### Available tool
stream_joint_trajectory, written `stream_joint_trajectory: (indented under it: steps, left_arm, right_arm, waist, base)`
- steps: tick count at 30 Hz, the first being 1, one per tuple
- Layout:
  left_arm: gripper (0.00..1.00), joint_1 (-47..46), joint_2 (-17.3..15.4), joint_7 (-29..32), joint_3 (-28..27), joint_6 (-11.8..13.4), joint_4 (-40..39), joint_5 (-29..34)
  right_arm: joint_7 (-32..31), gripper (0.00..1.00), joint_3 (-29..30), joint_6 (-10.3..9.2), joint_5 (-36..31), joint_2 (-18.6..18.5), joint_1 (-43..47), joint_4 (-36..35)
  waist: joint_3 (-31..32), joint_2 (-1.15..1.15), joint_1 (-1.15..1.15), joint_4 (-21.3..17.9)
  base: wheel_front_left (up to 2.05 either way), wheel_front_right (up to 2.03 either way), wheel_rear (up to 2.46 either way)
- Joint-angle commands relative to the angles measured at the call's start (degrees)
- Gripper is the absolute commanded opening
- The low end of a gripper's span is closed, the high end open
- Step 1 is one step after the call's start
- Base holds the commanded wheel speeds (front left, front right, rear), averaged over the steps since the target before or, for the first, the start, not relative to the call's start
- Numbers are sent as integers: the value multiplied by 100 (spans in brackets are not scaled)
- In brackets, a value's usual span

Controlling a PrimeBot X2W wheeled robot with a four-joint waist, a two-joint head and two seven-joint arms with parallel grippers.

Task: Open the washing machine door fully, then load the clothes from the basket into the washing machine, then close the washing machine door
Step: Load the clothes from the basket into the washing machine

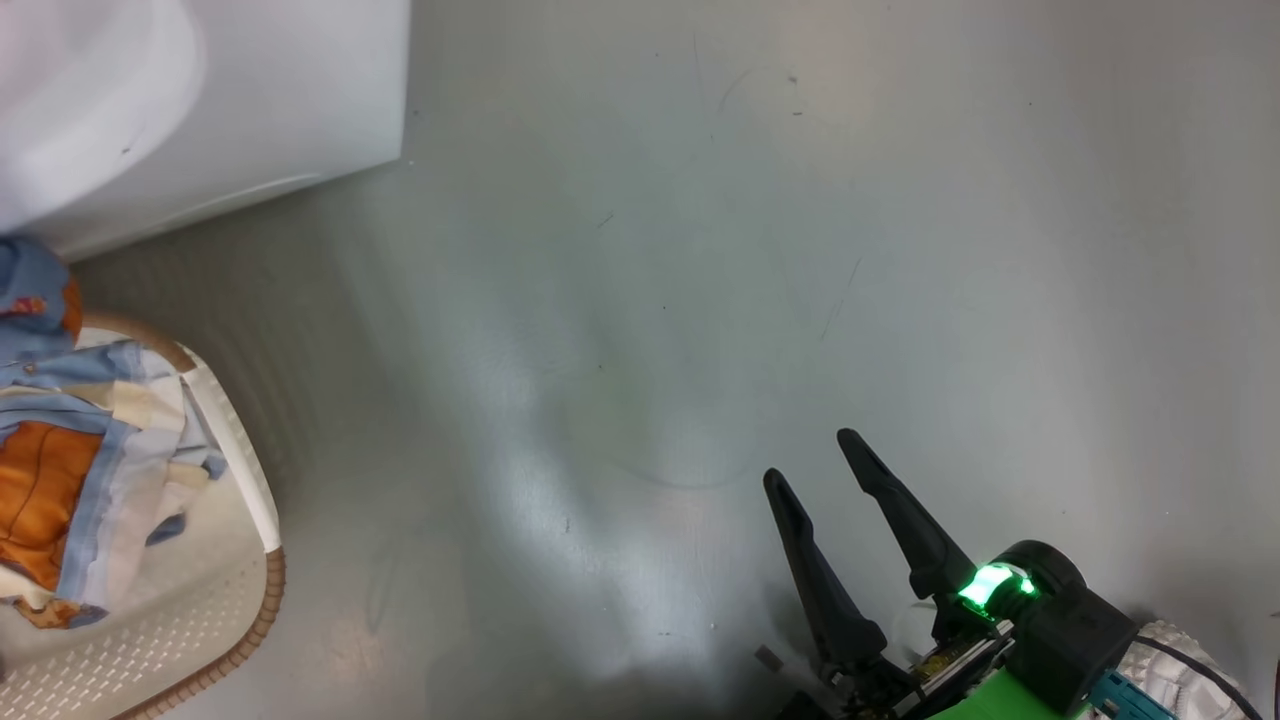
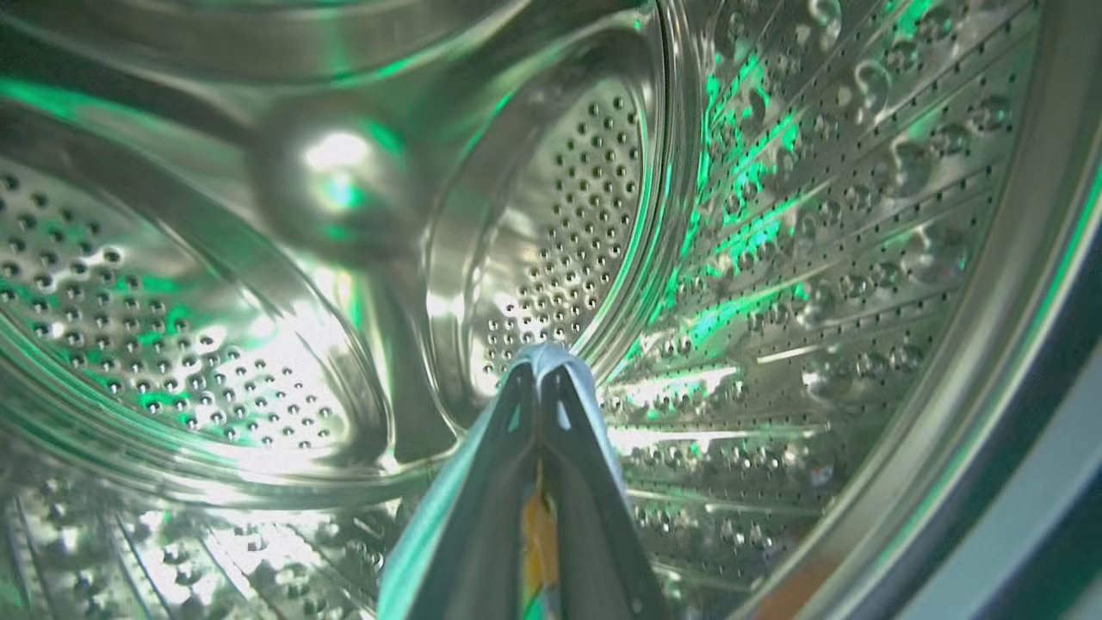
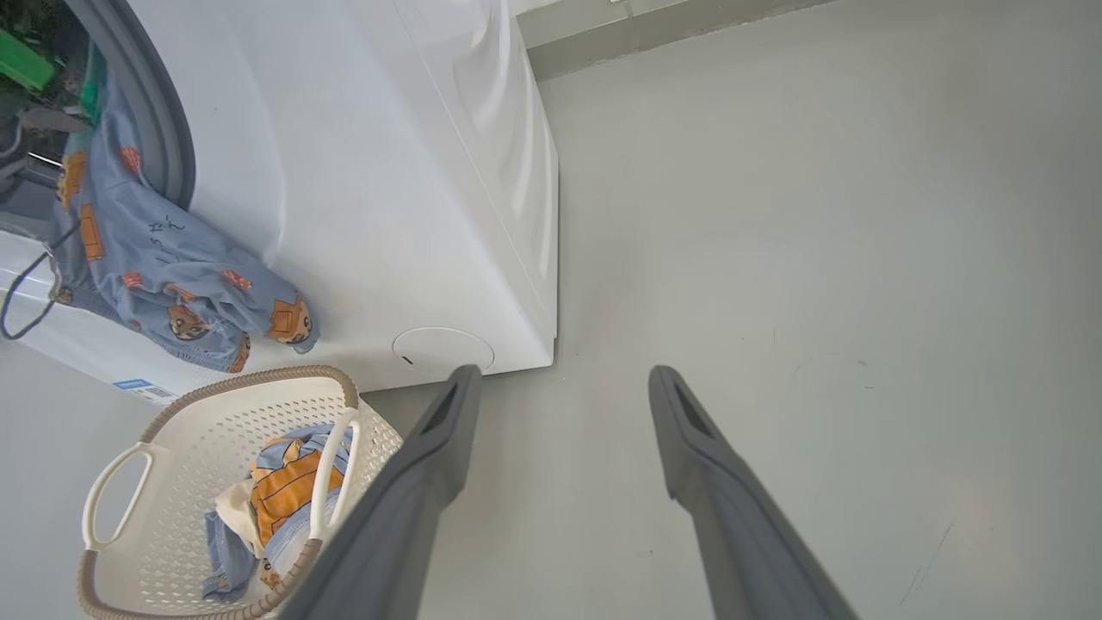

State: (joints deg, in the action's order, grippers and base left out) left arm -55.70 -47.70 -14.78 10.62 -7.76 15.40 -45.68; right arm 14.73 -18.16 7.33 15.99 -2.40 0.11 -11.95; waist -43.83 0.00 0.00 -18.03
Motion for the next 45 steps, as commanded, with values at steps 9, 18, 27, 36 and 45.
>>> stream_joint_trajectory:
  steps: [9, 18, 27, 36, 45]
  left_arm:
    - [100, 286, -334, -21, 44, 27, 10, -84]
    - [100, 513, -187, -21, 331, 27, 132, -198]
    - [100, 960, -10, -21, 211, 27, -195, -85]
    - [100, 1847, 423, -21, -397, 27, -700, 324]
    - [100, 2857, 1016, -21, -981, 27, -1180, 638]
  right_arm:
    - [27, 100, -85, 16, 118, -48, 62, -3]
    - [27, 100, 120, 16, 149, -48, -68, 158]
    - [27, 100, 299, 16, 191, -48, -221, 304]
    - [27, 100, 395, 16, 197, -48, -299, 410]
    - [27, 100, 449, 16, 191, -48, -336, 503]
  waist:
    - [186, 0, 0, 99]
    - [462, 0, 0, 363]
    - [592, 0, 0, 629]
    - [693, 0, 0, 821]
    - [794, 0, 0, 953]
  base:
    - [0, 0, 0]
    - [0, 0, 0]
    - [0, 0, 0]
    - [0, 0, 0]
    - [0, 0, 0]
